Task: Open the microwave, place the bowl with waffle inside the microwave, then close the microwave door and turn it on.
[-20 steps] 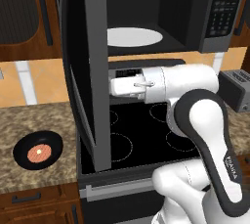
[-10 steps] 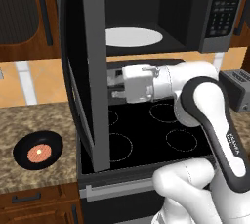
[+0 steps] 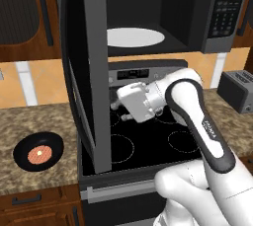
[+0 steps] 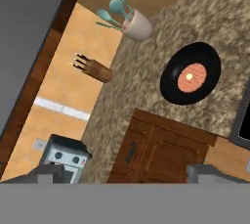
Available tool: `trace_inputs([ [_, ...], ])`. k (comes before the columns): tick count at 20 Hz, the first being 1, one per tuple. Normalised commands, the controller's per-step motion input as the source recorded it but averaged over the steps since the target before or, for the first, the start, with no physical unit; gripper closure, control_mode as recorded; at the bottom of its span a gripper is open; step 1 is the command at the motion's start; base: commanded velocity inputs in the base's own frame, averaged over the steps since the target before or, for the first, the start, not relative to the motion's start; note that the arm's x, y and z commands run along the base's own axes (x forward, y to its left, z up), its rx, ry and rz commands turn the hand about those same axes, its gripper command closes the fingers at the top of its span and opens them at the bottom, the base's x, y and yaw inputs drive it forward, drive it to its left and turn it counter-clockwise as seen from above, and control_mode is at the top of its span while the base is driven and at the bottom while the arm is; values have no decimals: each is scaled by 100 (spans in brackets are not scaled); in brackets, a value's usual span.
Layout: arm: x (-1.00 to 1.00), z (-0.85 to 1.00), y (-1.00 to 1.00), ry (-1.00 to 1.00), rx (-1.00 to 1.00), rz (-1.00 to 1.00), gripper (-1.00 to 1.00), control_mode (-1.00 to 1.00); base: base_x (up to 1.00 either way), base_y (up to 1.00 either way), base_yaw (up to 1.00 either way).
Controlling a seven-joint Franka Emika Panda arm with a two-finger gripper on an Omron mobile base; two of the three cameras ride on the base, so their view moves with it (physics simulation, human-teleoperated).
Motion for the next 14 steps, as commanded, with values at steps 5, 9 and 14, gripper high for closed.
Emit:
trace_inputs([
  [5, 75, -100, 36, 25, -44, 0, -100, -100, 0, 0, 0],
  [9, 65, -99, 44, 22, -42, 0, -100, -100, 0, 0, 0],
  [14, 46, -78, 27, 19, -37, 0, -100, -100, 0, 0, 0],
])
